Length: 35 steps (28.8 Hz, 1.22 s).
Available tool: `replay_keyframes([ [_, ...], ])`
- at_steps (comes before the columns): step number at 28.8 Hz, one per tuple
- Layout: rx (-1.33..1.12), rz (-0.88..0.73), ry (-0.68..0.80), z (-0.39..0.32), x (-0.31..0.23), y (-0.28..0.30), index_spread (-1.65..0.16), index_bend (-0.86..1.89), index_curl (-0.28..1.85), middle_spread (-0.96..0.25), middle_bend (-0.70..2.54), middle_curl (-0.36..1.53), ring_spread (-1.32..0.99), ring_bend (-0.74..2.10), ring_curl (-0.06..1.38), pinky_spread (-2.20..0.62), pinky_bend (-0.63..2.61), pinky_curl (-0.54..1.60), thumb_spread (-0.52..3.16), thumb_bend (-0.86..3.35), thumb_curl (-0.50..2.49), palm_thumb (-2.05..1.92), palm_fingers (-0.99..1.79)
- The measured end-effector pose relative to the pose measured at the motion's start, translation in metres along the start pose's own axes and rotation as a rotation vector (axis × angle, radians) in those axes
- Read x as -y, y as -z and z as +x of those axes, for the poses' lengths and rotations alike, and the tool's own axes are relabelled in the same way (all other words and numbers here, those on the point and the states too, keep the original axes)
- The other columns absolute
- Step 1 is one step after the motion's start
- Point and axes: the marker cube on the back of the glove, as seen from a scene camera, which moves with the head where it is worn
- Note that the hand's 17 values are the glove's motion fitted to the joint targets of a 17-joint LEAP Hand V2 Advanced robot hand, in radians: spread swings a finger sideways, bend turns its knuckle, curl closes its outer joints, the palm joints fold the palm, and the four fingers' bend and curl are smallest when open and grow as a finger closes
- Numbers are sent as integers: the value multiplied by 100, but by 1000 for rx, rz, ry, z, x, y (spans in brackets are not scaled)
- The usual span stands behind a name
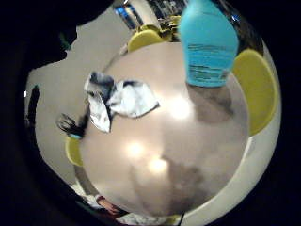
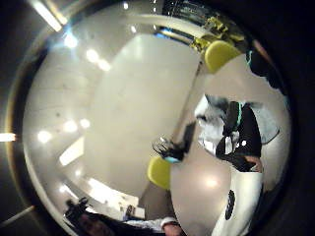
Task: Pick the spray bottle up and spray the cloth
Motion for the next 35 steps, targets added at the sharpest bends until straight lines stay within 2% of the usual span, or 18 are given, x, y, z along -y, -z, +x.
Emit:
replay_keyframes([
  [4,131,151,-57,31,16,31,-16,18,31,0,39,32,-8,40,31,1,18,28,95,46,34,84,77],
  [8,143,292,-149,72,38,58,-18,18,33,-1,40,34,-10,42,34,2,9,27,97,39,34,80,64],
  [10,147,308,-216,92,49,66,-20,24,37,-1,44,37,-9,34,34,9,-1,23,97,36,35,79,40],
  [16,167,254,-337,139,60,72,-23,33,39,-2,53,40,-9,25,32,13,0,14,97,31,37,83,26],
  [23,164,307,-367,173,40,92,-27,60,45,-5,62,43,-11,22,30,16,-6,4,96,26,40,86,44],
  [27,72,316,-310,171,39,90,-25,50,43,-5,60,43,-12,45,35,13,10,4,93,24,43,89,69],
  [35,-92,259,-188,152,28,67,-20,45,46,-4,57,45,-13,53,41,8,14,10,91,17,47,91,82],
])
